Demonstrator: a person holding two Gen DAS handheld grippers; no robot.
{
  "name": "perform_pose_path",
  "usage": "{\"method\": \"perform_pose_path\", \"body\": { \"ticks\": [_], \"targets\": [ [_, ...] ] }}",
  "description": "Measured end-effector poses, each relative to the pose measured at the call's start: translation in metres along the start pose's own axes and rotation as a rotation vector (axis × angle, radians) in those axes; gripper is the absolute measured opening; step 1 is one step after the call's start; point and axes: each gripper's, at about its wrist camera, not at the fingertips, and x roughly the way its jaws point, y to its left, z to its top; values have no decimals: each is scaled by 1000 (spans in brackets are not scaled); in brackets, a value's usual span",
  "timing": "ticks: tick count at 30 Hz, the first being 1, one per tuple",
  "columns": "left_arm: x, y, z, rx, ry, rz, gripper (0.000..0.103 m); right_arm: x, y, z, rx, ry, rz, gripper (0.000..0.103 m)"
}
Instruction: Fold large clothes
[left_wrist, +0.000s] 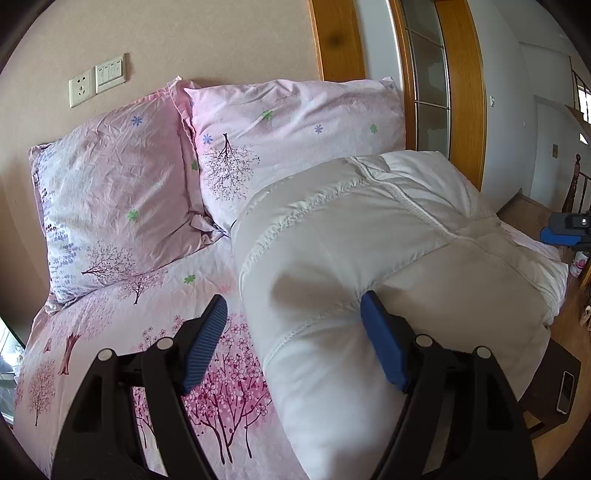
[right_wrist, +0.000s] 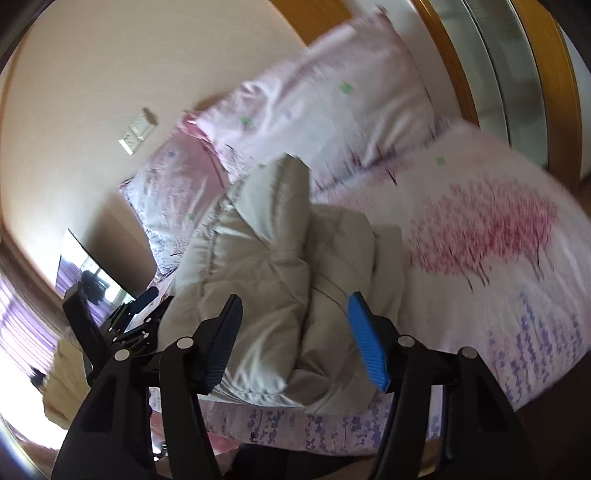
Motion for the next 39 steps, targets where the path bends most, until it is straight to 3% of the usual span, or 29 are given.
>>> {"method": "perform_pose_path", "body": {
  "ticks": [4,6,8,11,18,20,23,25,26,27,29,34,36,39],
  "targets": [
    [0,0,-1,-8,2,-2,75,20,12,-13,-96,79,-87,52],
    [0,0,-1,-5,2,1,75,26,13,-20,-111,94,-84,27],
    [-2,-1,-1,2,0,8,75,23,14,-24,-115,91,-72,14],
    [-8,2,1,4,-12,13,75,11,15,-29,-107,78,-36,6],
    [-12,0,0,25,-21,-40,81,51,3,-70,-121,213,-180,4],
    [-9,-8,-4,48,-16,-53,82,56,-4,-74,-90,201,-166,4],
    [-6,-18,-7,114,-26,17,80,42,-10,-62,-50,176,-101,5],
    [-4,-15,-6,101,-13,10,79,21,-18,-39,18,99,-35,6],
    [-3,-13,-5,88,-6,-2,79,13,-20,-28,42,54,-14,12],
    [-2,-11,-5,78,-1,-11,79,9,-21,-18,60,22,5,28],
    [-1,-12,-4,79,-1,-8,78,9,-20,3,89,-18,34,41],
    [-1,-17,-3,92,1,1,78,49,-15,34,120,61,55,41],
    [-1,-15,-2,85,3,4,78,58,-7,36,86,81,44,17],
    [-9,-7,4,48,-24,7,80,71,-8,39,39,101,-80,14]
  ]
}}
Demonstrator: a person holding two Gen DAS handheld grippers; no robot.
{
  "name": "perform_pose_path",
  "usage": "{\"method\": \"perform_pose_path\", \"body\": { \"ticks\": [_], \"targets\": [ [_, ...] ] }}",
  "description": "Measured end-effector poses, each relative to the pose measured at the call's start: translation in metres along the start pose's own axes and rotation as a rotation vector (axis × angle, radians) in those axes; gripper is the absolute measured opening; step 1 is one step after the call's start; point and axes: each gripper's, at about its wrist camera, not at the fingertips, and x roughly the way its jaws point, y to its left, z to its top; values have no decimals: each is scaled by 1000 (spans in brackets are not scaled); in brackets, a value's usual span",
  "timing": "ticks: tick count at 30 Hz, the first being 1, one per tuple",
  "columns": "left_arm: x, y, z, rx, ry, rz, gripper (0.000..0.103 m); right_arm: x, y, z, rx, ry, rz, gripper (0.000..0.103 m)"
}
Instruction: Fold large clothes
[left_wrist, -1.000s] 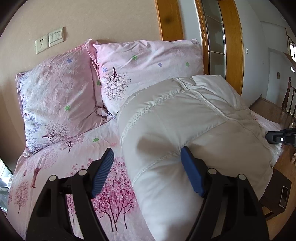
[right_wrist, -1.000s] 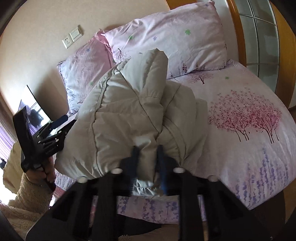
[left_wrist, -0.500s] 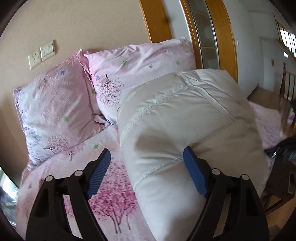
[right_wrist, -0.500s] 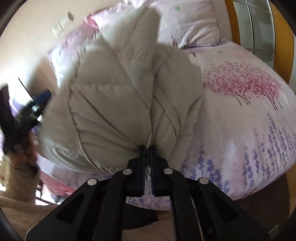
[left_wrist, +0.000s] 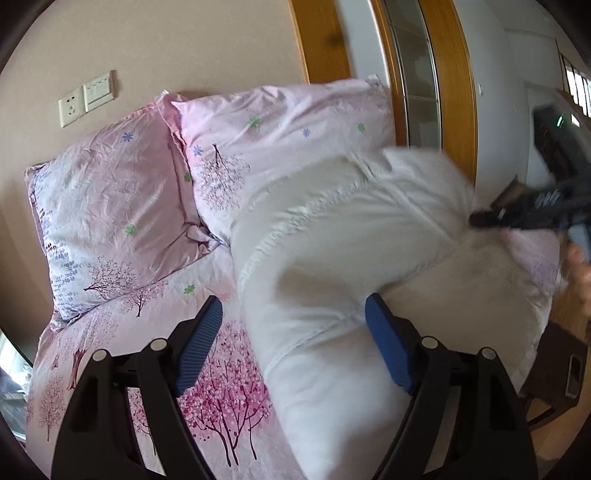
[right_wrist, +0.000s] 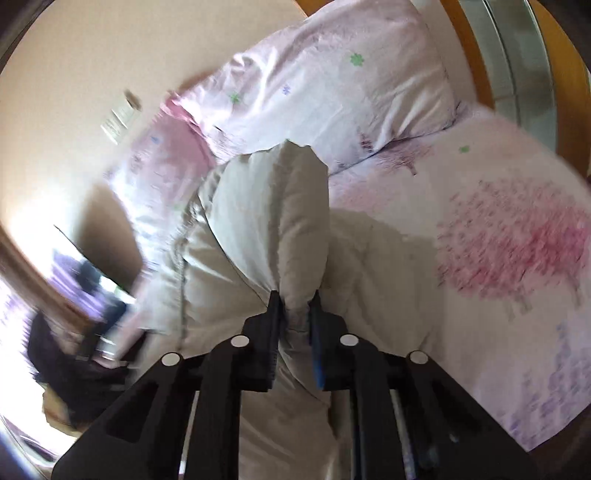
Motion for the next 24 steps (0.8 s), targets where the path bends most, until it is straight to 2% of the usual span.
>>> {"method": "perform_pose_path", "body": {
  "ticks": [1,3,6,11,16,24],
  "targets": [
    [-2,3,2,-10,-8,11,81,4,-6,1,13,13,-33,14],
    [-4,10,6,-21,-23,41,84,9,-20,1,53,32,-40,14],
    [-1,21,10,-24,-16,98,85,12,-38,-3,114,64,-19,14],
    [14,33,13,-49,22,164,88,22,-45,-7,141,101,0,14],
    [34,42,11,-92,78,115,88,29,-50,-10,158,114,26,14],
    [44,38,10,-100,99,75,88,39,-71,-24,246,108,114,14]
  ]
}}
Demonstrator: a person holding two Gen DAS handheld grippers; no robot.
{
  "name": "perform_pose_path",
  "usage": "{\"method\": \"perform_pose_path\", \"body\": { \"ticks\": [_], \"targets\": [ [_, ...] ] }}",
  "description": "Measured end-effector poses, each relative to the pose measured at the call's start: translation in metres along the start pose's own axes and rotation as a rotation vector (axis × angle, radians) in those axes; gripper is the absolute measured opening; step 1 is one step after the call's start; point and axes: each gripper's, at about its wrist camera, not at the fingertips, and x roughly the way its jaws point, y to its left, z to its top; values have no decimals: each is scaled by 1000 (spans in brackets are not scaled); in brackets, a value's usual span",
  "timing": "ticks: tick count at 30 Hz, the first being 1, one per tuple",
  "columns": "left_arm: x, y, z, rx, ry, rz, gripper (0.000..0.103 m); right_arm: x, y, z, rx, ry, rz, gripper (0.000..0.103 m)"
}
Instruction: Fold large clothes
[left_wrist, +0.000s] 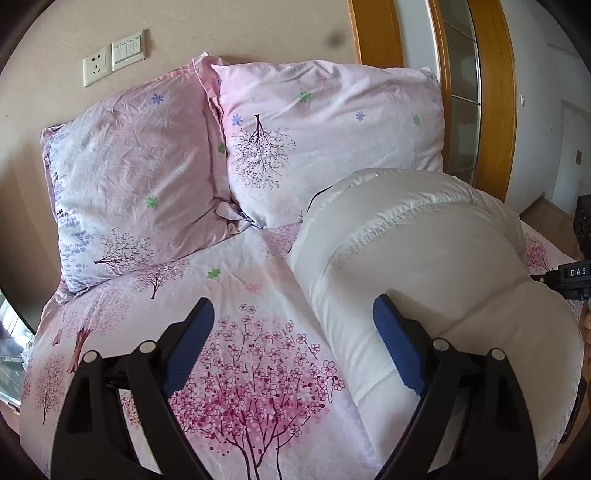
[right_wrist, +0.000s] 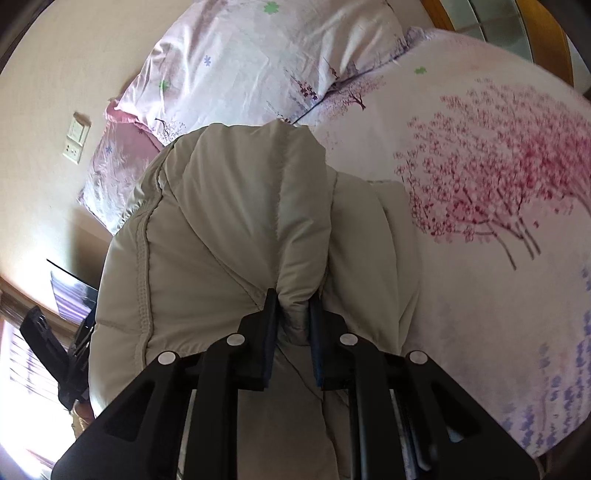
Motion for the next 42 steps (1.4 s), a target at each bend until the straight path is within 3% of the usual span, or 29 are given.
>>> {"method": "perform_pose_path", "body": {
  "ticks": [5,8,10,17,21,24,30,32,42],
  "targets": [
    [3,11,1,-65,13,-63,86,1,-5,-3,39,-9,38,15],
    [2,26,5,-177,18,-200,86,0,-5,-2,48,-5,46,15],
    [7,25,7,-200,43,-254,86,0,-5,-2,51,-7,48,15],
    [18,-3,5,-76,89,-175,86,-8,-5,-3,31,-36,28,16],
    [17,-2,3,-67,93,-153,86,-44,23,-8,-70,-186,-88,25],
    [17,-2,2,-59,90,-145,86,-68,42,-17,-134,-269,-64,27],
    [15,-11,1,-15,69,-90,86,-41,68,-35,-271,-140,-70,28],
    [15,-12,0,-9,65,-85,86,-26,59,-39,-253,-104,-85,29],
    [22,-11,-8,-76,45,-125,87,-2,18,-40,-109,-67,78,29]
  ]
}}
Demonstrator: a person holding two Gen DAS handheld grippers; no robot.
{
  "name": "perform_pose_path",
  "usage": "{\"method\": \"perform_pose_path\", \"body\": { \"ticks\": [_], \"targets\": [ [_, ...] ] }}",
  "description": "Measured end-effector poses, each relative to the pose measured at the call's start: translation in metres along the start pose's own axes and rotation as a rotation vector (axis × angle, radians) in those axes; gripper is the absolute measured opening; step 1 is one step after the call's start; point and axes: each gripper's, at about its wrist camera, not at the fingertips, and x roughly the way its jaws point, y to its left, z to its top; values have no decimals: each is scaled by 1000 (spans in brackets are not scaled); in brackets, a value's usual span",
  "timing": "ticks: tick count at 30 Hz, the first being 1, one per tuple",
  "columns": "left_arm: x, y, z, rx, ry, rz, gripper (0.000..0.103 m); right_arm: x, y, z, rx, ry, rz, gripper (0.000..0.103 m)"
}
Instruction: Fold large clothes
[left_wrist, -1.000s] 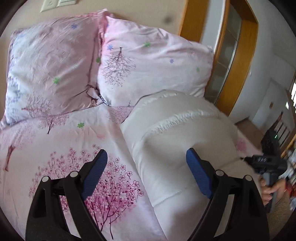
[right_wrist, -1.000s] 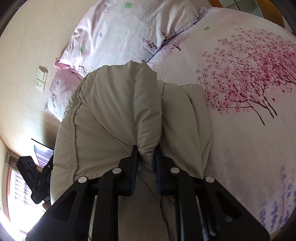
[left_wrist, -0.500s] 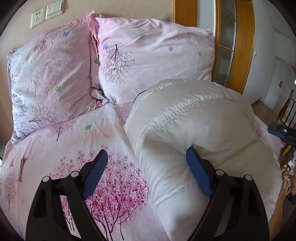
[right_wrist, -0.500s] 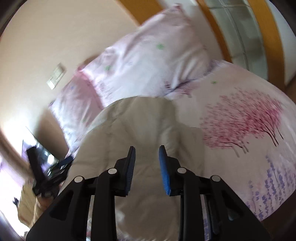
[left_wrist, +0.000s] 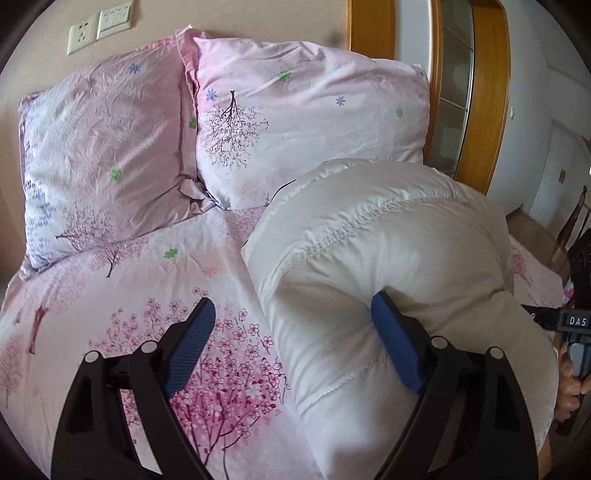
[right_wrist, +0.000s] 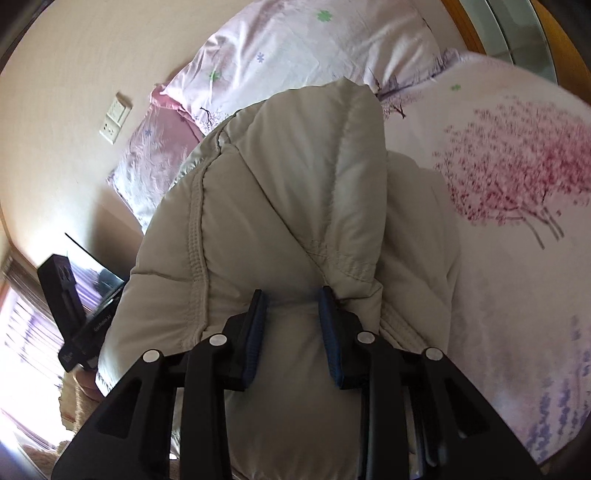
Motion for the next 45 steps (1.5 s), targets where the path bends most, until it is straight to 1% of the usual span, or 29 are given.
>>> {"method": "perform_pose_path", "body": {
  "ticks": [1,3,4,5,6,9,10,12,13,14,15,16,17,19,21,23,25,26,27,28,29,31,33,35,37,38,41,45],
  "targets": [
    [0,1,0,-3,1,-1,87,-2,1,2,9,6,0,29],
    [-4,3,2,-8,2,3,86,-12,12,5,-6,10,-44,28],
    [-6,3,2,1,-2,10,86,-19,21,10,-36,-8,-83,28],
    [-6,2,2,14,-1,19,86,-24,29,14,-66,-34,-104,29],
    [-6,1,2,23,0,25,86,-30,37,22,-98,-61,-112,29],
    [-5,-3,3,40,7,37,86,-30,45,43,-119,-71,-124,29],
    [-4,-6,3,52,9,44,86,-26,47,51,-129,-61,-136,29],
    [-3,-10,5,72,13,55,86,-15,47,62,-146,-20,-186,29],
    [-2,-11,6,77,13,57,86,-4,43,68,-155,30,-237,29],
    [-1,-13,7,84,15,62,86,3,39,68,-155,59,-267,29],
    [0,-15,7,86,13,62,86,13,32,69,-145,107,-308,28],
    [1,-17,8,86,11,61,86,19,23,71,-123,140,-309,28],
    [1,-19,9,87,6,62,86,20,18,71,-105,152,-303,28],
    [2,-25,10,88,-12,69,86,24,6,73,-60,167,-293,28],
    [0,-25,12,77,-30,66,86,26,2,72,-43,168,-275,28],
    [-5,-17,14,47,-27,42,86,16,6,71,-43,139,-265,28],
    [-13,-10,13,22,-25,17,86,-7,14,61,-54,92,-214,29],
    [-20,-7,12,18,-29,12,86,-15,20,59,-59,73,-186,33],
    [-27,-8,10,20,-36,13,86,-25,24,54,-65,50,-150,38],
    [-34,-9,8,24,-42,13,86,-40,30,43,-78,18,-108,39],
    [-42,-13,6,30,-51,7,86,-45,34,39,-88,6,-93,41],
    [-60,-25,0,52,-78,-21,87,-59,41,22,-122,-27,-75,41],
    [-72,-39,-7,87,-87,-38,88,-67,46,9,-150,-63,-79,41],
    [-76,-57,-15,144,-79,-39,89,-75,46,-6,-158,-94,-92,41],
    [-75,-70,-21,189,-84,-10,89,-74,43,-18,-155,-106,-110,41],
    [-74,-74,-23,207,-93,3,89,-70,41,-23,-159,-102,-135,41],
    [-68,-79,-25,217,-83,5,91,-58,31,-32,-150,-88,-193,41],
    [-55,-76,-28,185,-45,-30,91,-45,13,-35,-69,-58,-158,42]
  ]
}}
